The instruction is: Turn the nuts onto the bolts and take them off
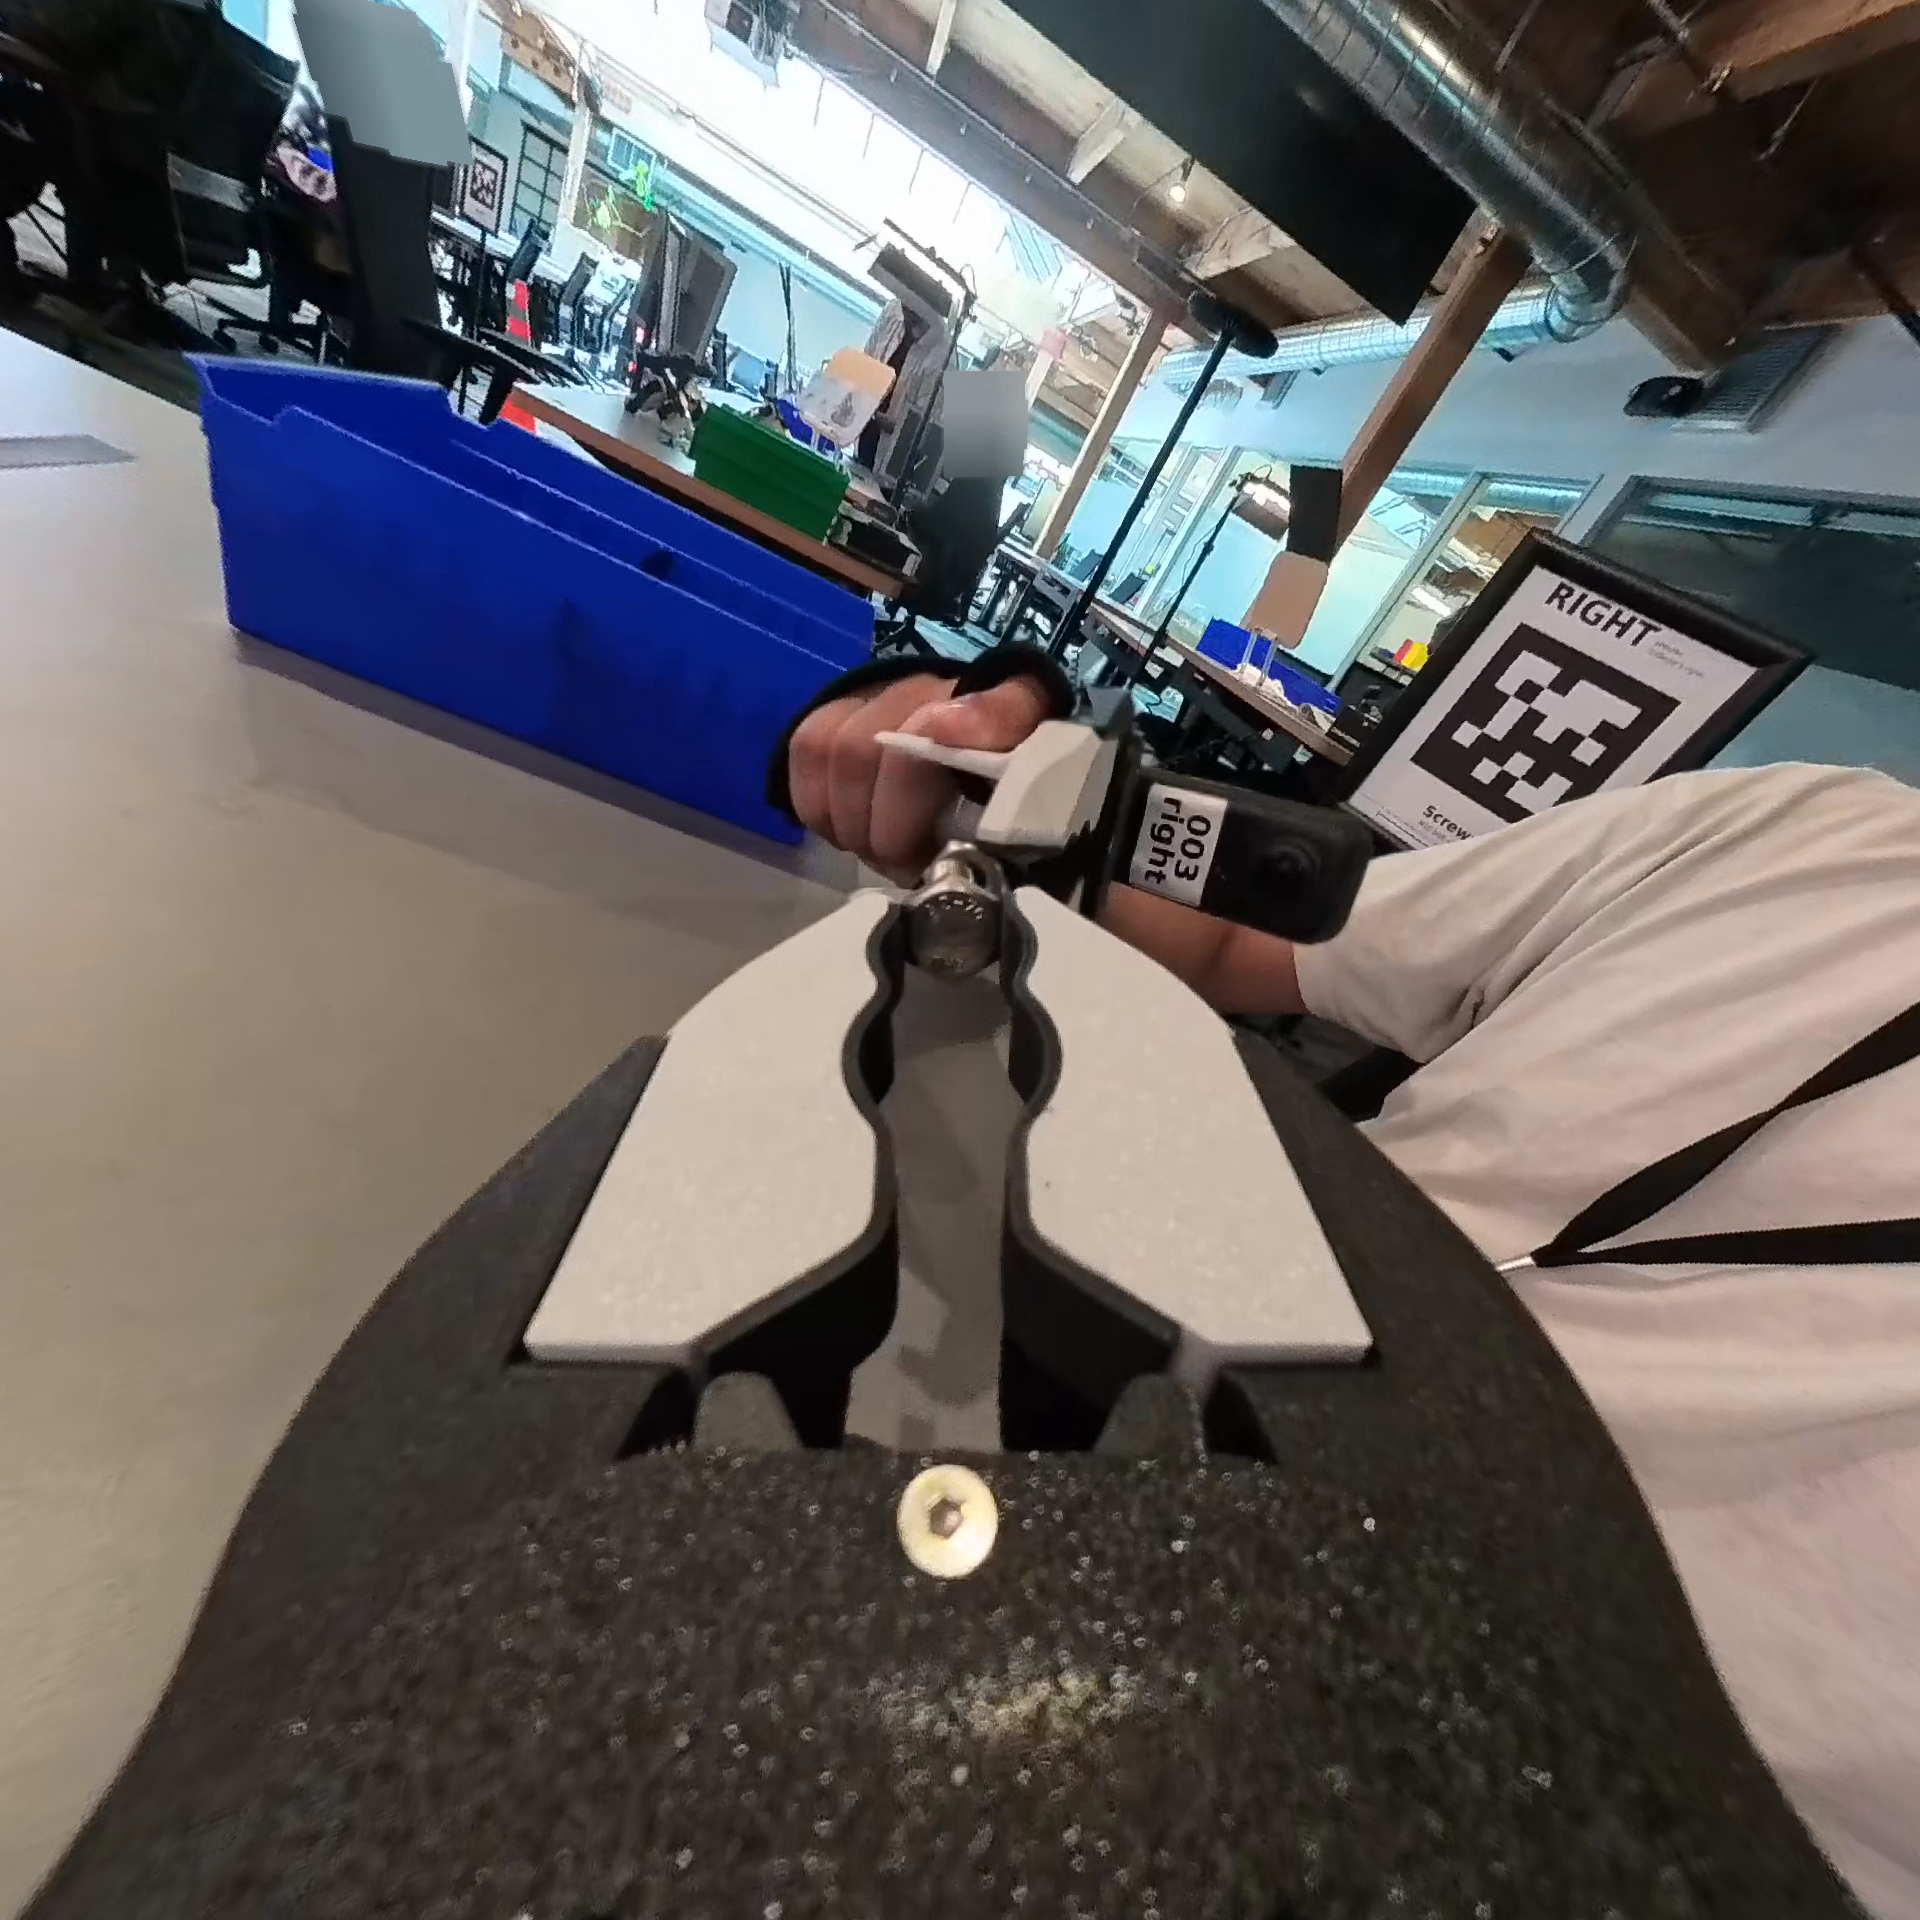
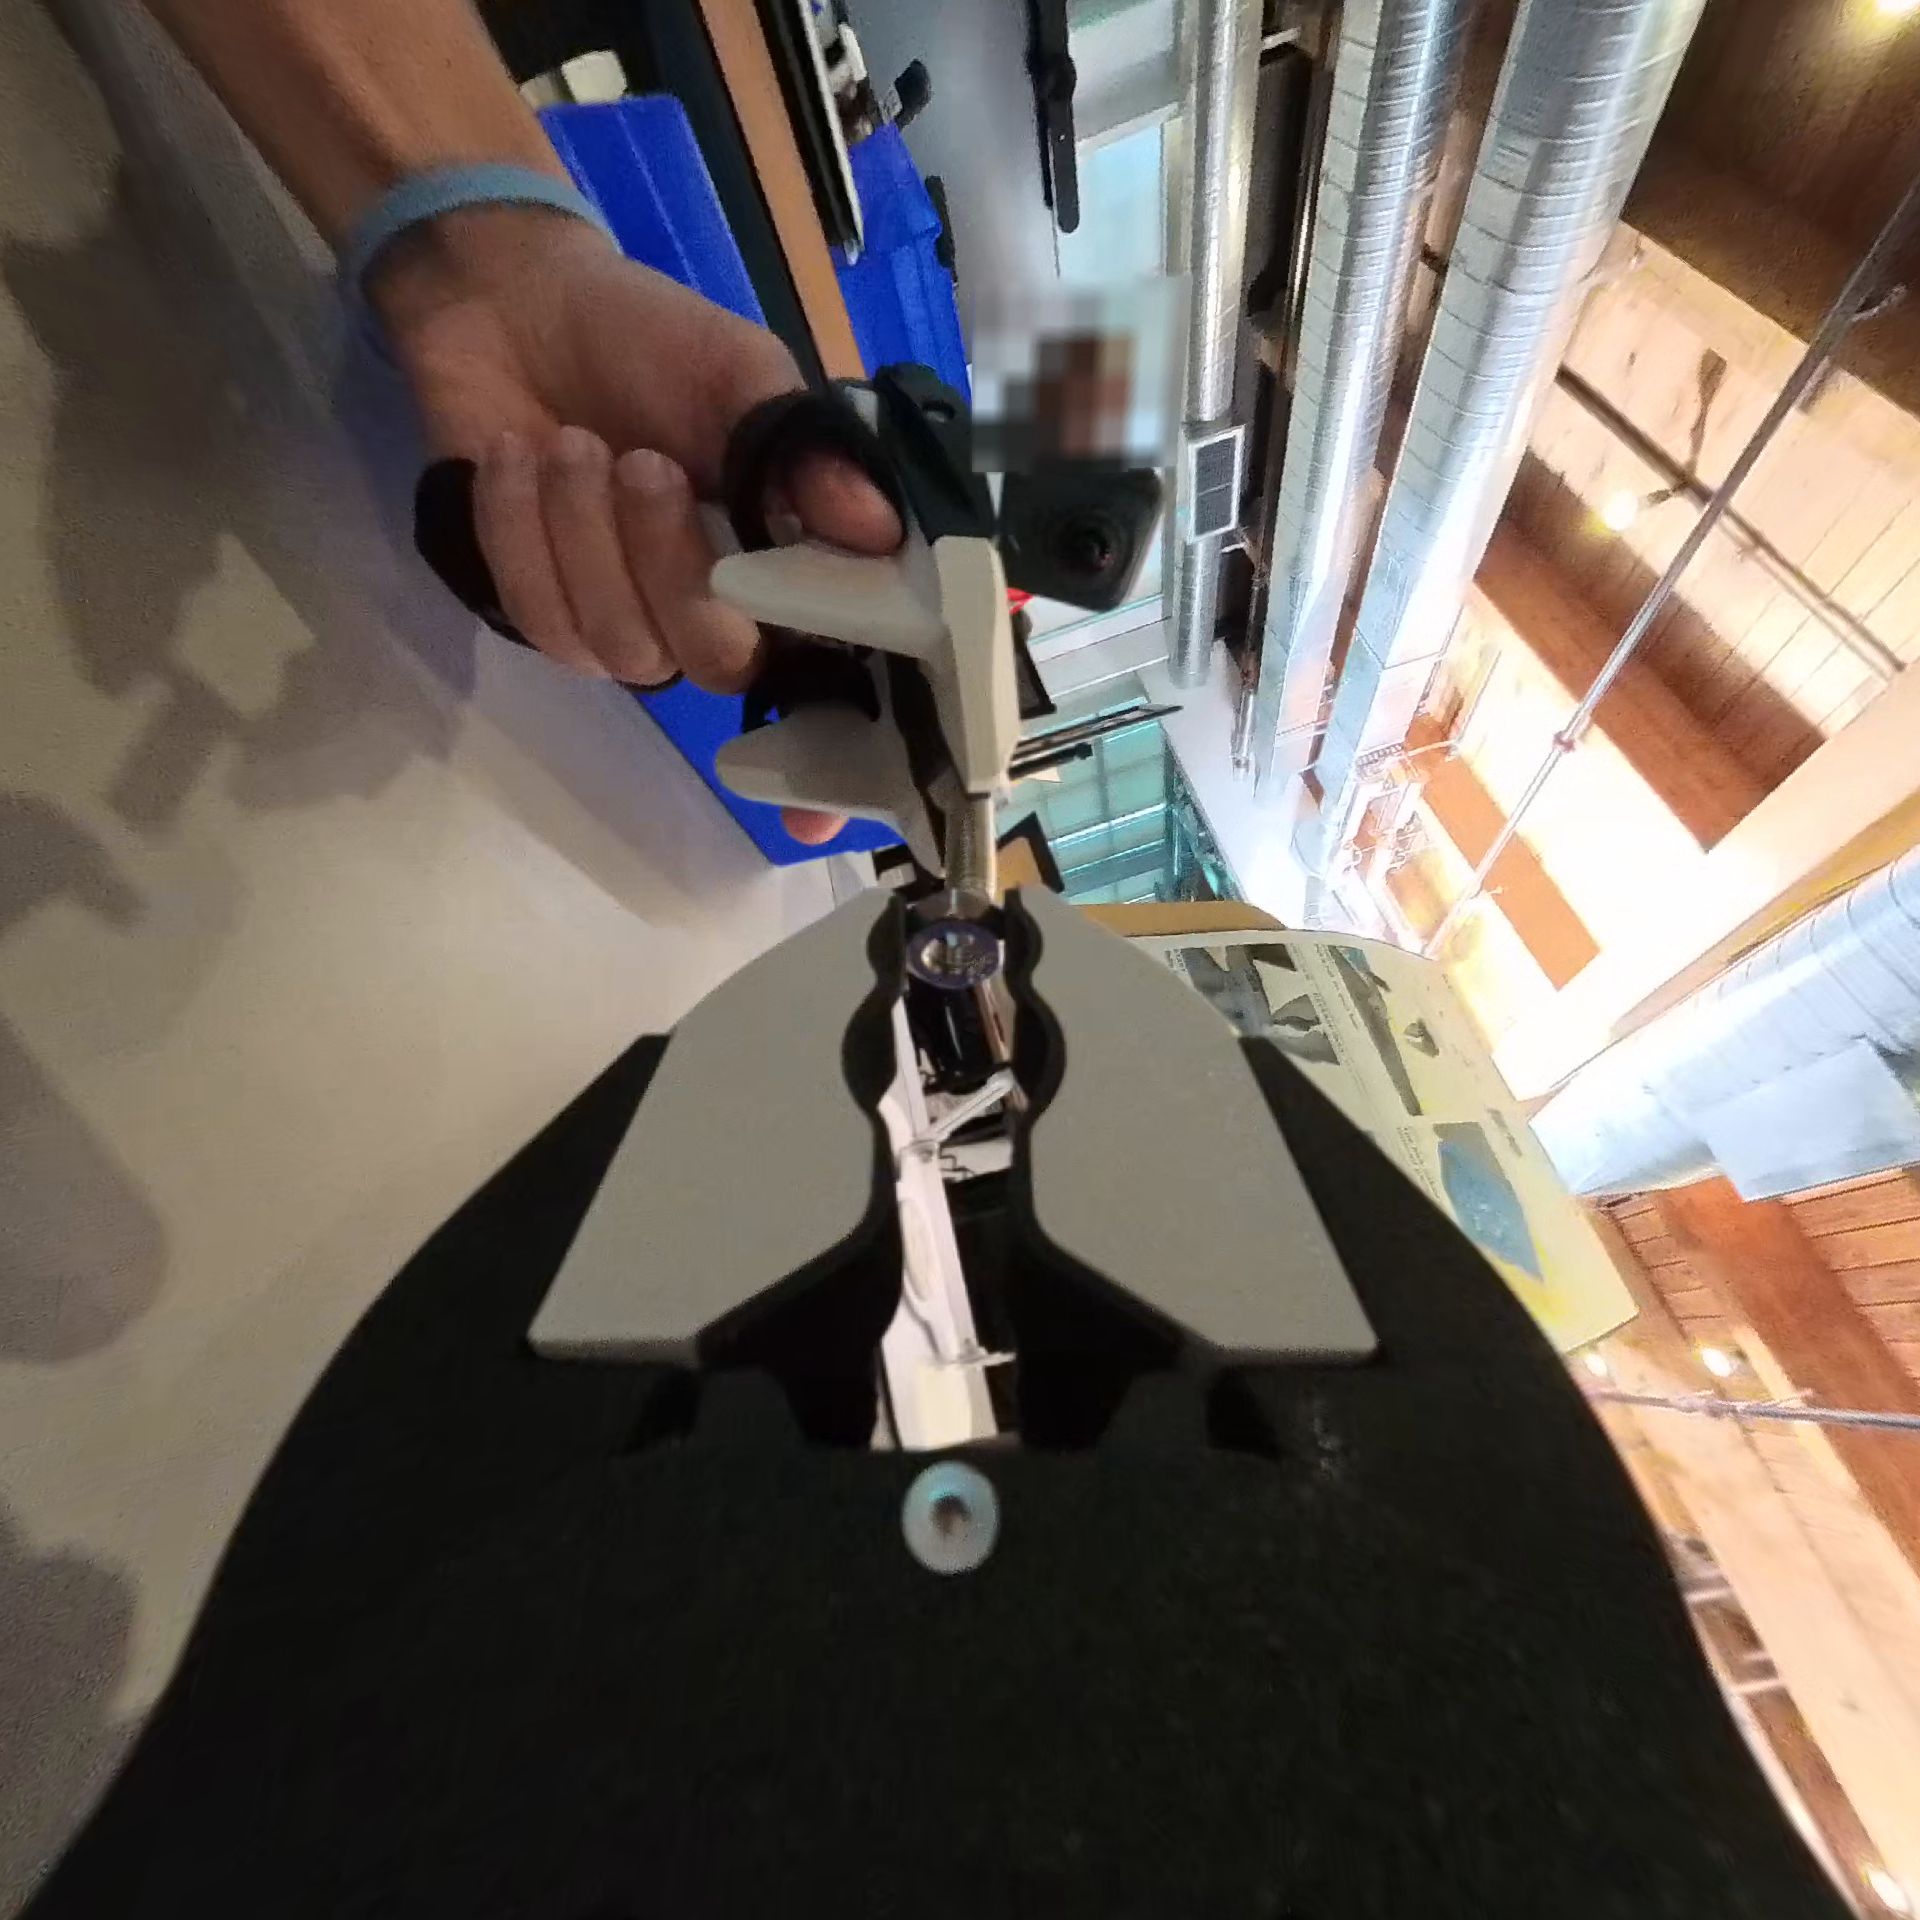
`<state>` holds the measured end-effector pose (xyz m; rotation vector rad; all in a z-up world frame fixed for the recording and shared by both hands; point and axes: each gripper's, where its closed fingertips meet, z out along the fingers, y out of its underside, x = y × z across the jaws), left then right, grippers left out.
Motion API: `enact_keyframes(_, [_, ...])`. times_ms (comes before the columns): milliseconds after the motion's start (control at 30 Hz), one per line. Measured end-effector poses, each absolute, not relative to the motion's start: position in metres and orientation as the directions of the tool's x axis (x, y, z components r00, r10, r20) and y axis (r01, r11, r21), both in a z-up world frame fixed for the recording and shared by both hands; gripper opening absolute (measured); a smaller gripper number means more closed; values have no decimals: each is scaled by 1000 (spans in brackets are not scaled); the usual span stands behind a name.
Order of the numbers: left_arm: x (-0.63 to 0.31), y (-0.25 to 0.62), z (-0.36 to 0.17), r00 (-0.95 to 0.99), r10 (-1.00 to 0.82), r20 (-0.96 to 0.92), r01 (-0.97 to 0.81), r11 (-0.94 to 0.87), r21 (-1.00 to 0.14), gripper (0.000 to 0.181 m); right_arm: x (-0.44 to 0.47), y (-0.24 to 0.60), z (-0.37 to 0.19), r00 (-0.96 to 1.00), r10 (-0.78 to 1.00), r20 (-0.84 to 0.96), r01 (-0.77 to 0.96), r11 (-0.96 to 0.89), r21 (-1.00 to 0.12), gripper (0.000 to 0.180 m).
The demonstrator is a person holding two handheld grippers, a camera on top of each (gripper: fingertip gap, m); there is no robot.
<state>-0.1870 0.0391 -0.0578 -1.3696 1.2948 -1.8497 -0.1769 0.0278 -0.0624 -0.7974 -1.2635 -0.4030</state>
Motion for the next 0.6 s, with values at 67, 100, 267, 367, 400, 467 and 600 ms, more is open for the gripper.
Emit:
enact_keyframes(67, [-189, 42, -55, -359, -830, 426, -122, -411, -903, 17, -176, 29, -61, 329, 226, 917, 640, 661, -392, 17])
enact_keyframes(100, [-190, 46, -52, -341, -846, 409, -103, -398, -911, 17, -174, 33, -59, 373, 274, 886, 621, 636, -458, 17])
enact_keyframes(267, [-190, 95, -56, 108, -990, 92, -62, -99, -993, 17, -143, 72, -55, 675, 545, 498, 407, 288, -867, 17])
enact_keyframes(367, [-209, 142, -53, 552, -820, -152, -150, 81, -985, 17, -122, 97, -67, 803, 569, 176, 190, 34, -981, 17])
enact_keyframes(400, [-221, 154, -52, 670, -712, -211, -195, 106, -975, 17, -116, 104, -75, 829, 551, 98, 143, -40, -989, 17])
enact_keyframes(467, [-236, 163, -48, 775, -572, -268, -229, 140, -963, 17, -103, 115, -88, 868, 496, -16, 67, -150, -986, 17])
enact_keyframes(600, [-238, 166, -57, 792, -568, -223, -219, 77, -973, 17, -94, 123, -101, 883, 449, -138, -26, -247, -969, 17])
